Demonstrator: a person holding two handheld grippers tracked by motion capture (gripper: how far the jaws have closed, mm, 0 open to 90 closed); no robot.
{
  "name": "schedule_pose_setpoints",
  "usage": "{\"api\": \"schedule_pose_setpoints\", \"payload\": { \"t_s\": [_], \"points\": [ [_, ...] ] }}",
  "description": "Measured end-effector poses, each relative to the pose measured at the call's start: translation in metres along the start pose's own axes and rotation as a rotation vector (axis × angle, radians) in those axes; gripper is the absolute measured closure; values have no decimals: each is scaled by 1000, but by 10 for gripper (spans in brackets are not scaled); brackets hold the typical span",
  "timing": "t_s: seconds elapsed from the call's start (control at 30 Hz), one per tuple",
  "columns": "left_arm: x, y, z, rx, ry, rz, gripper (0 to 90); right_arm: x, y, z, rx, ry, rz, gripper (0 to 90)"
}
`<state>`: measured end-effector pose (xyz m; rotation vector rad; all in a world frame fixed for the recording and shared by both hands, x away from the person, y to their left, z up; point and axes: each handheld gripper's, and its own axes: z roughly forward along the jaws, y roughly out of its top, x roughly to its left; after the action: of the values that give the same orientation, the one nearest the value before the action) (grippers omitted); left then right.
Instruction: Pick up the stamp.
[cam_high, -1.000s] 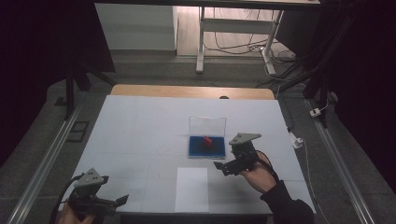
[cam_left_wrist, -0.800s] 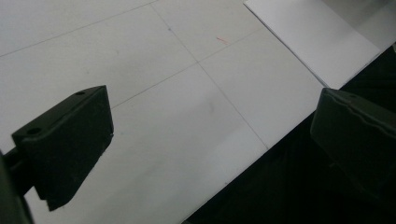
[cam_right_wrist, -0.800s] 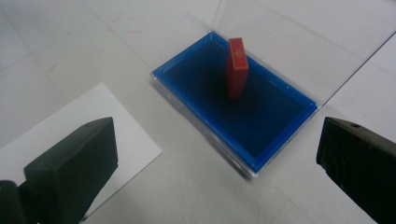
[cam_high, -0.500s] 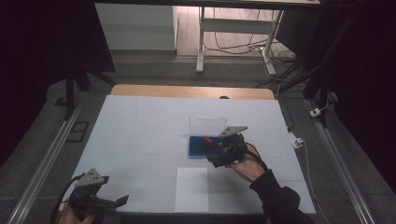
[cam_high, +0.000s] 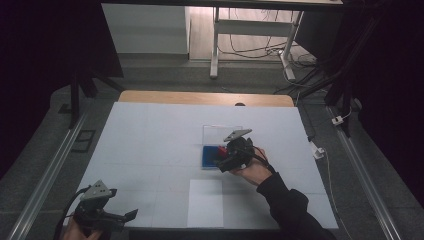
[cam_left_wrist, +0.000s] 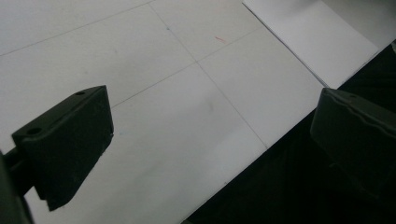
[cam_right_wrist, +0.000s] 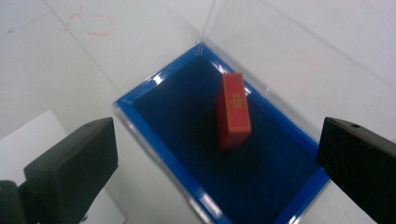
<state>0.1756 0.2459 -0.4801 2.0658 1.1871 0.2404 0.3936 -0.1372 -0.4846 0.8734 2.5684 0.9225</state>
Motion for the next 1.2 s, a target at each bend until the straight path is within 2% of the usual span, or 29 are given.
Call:
{"api": "schedule_pose_setpoints", "payload": {
  "t_s": [0.07, 0.1, 0.13, 0.17, 0.23, 0.3, 0.43, 0.47, 0.5, 0.57, 0.7, 0.73, 0.77, 0.93, 1.0, 1.2],
  "points": [
    [0, 0, 0, -1, -1, 0, 0, -1, 3, 4, 3, -12, -4, 8],
    [0, 0, 0, -1, -2, -1, 0, -1, 4, 7, -1, -20, -6, 69],
    [0, 0, 0, -1, -2, -1, 0, -1, 4, 7, -1, -20, -6, 69],
    [0, 0, 0, -1, -2, 0, 0, -2, 5, 8, -5, -25, -9, 153],
    [0, 0, 0, 1, -2, 2, 0, -5, 6, 8, -2, -20, -7, 246],
    [0, 0, 0, 2, -1, 3, 0, -8, 7, 7, 4, -10, -12, 340],
    [0, 0, 0, 3, -1, 4, 0, -15, 7, 7, -14, 48, 33, 523],
    [0, 0, 0, 3, -1, 4, 0, -15, 7, 7, -14, 48, 33, 523],
    [0, 0, 0, 3, -1, 5, 0, -19, 7, 8, -21, 61, 31, 597],
    [0, 0, 0, 6, 1, 6, 0, -20, 7, 8, -25, 74, 37, 657],
    [-1, 0, 0, 6, 1, 7, 0, -21, 7, 9, -6, 85, 25, 709],
    [0, 0, 0, 6, 0, 6, 0, -20, 6, 10, -4, 91, 16, 768],
    [0, 0, 0, 6, 0, 6, 0, -20, 6, 11, -1, 89, 7, 785],
    [-1, 0, 0, 6, 0, 8, 0, -18, 7, 10, -2, 68, -28, 800],
    [-1, 0, 0, 5, -1, 10, 0, -19, 6, 9, -9, 69, -44, 801],
    [0, 0, 0, 2, -3, 8, 1, -17, 10, 2, -21, 89, -48, 802]
  ]
}}
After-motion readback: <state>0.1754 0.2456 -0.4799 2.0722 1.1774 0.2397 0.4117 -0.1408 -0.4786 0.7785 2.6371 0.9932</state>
